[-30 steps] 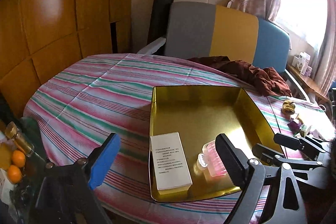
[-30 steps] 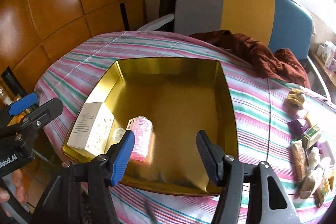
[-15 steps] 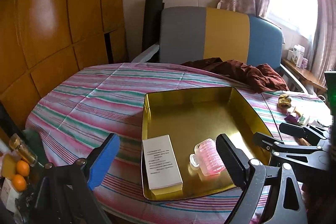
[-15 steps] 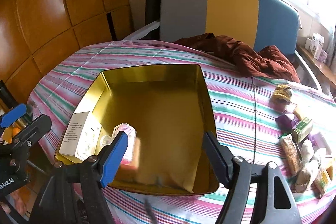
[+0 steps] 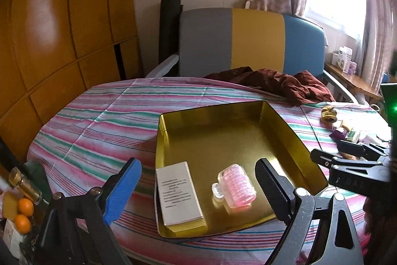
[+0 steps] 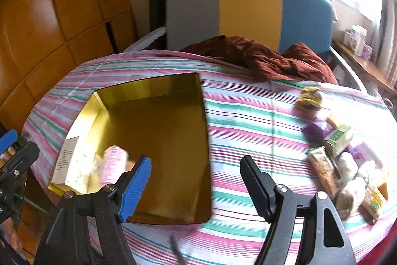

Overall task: Organize objects
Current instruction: 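Grasp the yellow sponge with the right tool while the left tool grasps the white sock roll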

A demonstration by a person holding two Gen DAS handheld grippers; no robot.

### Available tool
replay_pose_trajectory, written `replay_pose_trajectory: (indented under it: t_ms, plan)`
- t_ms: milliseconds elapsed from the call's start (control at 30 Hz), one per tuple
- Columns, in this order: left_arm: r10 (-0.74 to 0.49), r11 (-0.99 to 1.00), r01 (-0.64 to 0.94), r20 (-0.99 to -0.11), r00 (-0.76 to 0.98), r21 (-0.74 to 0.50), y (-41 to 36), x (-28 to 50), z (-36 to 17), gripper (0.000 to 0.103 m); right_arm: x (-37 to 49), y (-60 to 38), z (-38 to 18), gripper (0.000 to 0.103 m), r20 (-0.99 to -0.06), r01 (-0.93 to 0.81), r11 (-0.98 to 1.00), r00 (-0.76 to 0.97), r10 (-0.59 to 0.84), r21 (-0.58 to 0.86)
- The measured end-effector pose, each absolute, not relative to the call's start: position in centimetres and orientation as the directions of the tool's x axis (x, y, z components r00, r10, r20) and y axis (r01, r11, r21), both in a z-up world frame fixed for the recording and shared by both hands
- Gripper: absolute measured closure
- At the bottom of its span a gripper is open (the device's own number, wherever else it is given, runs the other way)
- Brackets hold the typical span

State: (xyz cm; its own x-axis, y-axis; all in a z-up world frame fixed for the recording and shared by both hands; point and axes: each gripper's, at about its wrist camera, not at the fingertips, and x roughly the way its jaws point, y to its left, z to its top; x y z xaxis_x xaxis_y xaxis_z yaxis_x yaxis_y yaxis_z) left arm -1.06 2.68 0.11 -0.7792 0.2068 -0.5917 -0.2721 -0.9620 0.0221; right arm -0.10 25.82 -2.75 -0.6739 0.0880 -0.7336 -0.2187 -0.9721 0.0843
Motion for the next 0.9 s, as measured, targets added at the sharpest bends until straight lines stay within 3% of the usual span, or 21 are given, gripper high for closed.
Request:
replay_pose_trajectory:
  t_ms: [333,667,900]
  plan:
    - [0.318,-0.905,-0.425,-0.61,-0.725,0.033,7.5,-0.7,-0.1,0.009,4.2,35.2,-2.9,0.028,-0.762,-0.423,-0.897,-0.621,0.183,0.13]
    - [0.47,-0.765,-0.642,-0.645,-0.603,0.043,15.7,0.7,-0.8,0.009,13.8,49.0,-1.0,0.027,-0.78,-0.71,-0.679,-0.529,0.334,0.19]
    - [0.577,-0.611,-0.791,-0.673,-0.463,0.022,22.4,2.5,-1.6,0.009,17.7,54.0,-1.0,0.027,-0.84,-0.702,-0.703,-0.445,0.31,0.113]
